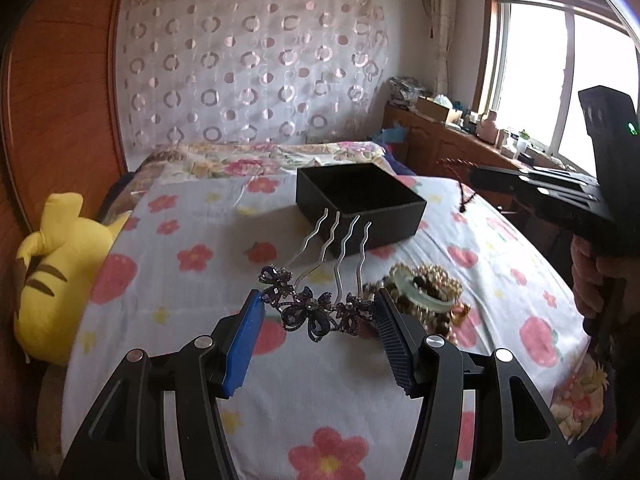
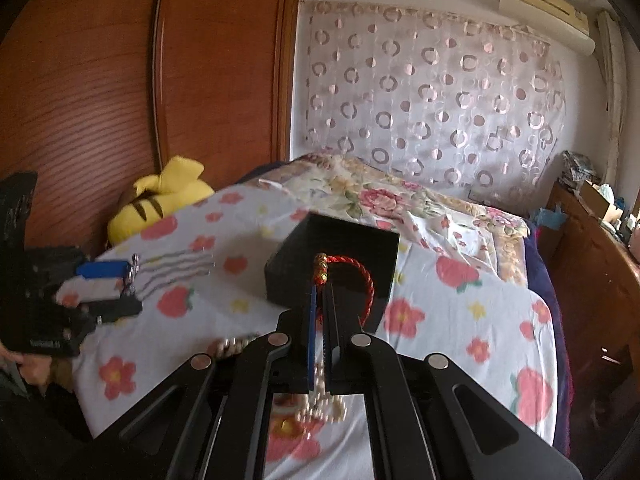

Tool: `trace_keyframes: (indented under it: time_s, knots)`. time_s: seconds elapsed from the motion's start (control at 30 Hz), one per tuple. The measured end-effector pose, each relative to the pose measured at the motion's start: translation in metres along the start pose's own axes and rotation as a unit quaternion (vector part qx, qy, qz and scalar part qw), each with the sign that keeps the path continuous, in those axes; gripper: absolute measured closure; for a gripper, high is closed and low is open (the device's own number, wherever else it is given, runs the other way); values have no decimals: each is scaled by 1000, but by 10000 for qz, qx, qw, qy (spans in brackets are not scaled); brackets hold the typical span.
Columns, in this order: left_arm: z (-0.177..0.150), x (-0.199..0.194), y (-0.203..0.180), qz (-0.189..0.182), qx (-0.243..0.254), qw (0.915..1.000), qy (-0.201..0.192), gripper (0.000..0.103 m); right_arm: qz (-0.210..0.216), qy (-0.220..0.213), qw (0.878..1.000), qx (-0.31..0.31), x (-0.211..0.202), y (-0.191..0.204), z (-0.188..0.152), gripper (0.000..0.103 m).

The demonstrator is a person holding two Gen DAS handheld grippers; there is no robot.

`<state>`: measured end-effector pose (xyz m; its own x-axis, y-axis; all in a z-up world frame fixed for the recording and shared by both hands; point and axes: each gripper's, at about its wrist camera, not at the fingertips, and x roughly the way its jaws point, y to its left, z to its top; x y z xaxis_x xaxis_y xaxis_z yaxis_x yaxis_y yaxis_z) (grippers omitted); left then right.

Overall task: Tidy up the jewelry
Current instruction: 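Lower hair combs into black box with left tool while right tool drops red bracelet in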

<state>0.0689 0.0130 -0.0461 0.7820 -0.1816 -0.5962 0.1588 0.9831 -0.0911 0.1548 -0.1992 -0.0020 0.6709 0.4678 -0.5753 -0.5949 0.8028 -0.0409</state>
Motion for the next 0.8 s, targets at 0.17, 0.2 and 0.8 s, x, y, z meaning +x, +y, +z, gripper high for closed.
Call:
trace_keyframes:
  time_s: [0.17,0.2,0.8]
  knots:
    - [15,4,3,-8,6,10000,-77,49,97,103,9999,74,26,-6,19,100]
    - [17,5,5,-2,13,10000,-97,49,117,150,9998,72,33,-6,23,100]
    - [66,53,14,163,144,9997,-128,49,-73,711,9961,508,104,-35,28,58]
